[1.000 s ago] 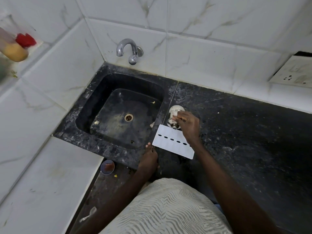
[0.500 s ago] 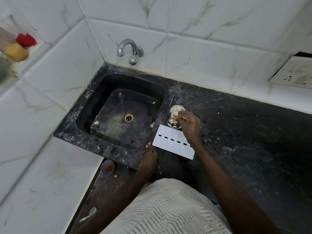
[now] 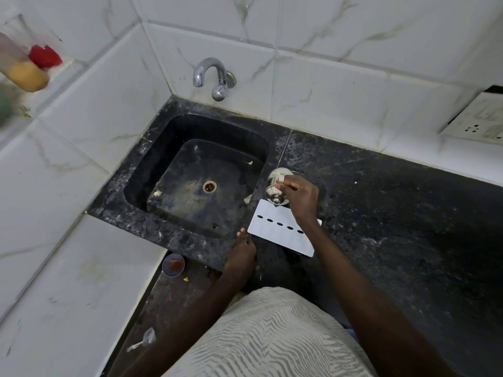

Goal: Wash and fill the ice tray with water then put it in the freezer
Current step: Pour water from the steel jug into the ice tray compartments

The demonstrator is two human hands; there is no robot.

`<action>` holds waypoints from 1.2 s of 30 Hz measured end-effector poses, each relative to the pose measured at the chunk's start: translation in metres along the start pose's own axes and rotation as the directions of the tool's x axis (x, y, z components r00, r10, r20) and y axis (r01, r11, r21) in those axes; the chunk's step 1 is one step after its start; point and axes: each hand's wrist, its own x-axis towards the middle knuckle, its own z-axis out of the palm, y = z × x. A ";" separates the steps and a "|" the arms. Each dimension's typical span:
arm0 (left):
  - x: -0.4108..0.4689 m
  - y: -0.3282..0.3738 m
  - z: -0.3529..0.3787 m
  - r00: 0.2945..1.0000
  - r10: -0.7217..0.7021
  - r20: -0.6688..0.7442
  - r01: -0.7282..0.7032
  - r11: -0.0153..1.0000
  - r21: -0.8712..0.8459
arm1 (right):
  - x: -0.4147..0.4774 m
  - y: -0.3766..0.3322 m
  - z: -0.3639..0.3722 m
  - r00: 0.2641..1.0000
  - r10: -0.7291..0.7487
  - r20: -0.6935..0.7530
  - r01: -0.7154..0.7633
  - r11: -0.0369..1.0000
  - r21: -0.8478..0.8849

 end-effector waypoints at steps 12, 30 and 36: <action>0.000 -0.002 0.002 1.000 0.023 -0.016 -0.022 0.999 0.032 | 0.000 0.008 0.010 1.000 -0.022 0.015 0.022 1.000 0.006; 0.003 -0.004 0.007 1.000 0.017 -0.017 -0.017 1.000 0.018 | 0.002 0.008 0.010 0.997 -0.079 -0.002 0.079 0.997 -0.028; 0.004 -0.006 0.009 1.000 0.023 -0.010 -0.022 0.999 0.042 | 0.003 0.009 0.010 0.998 -0.055 -0.007 0.055 0.998 -0.029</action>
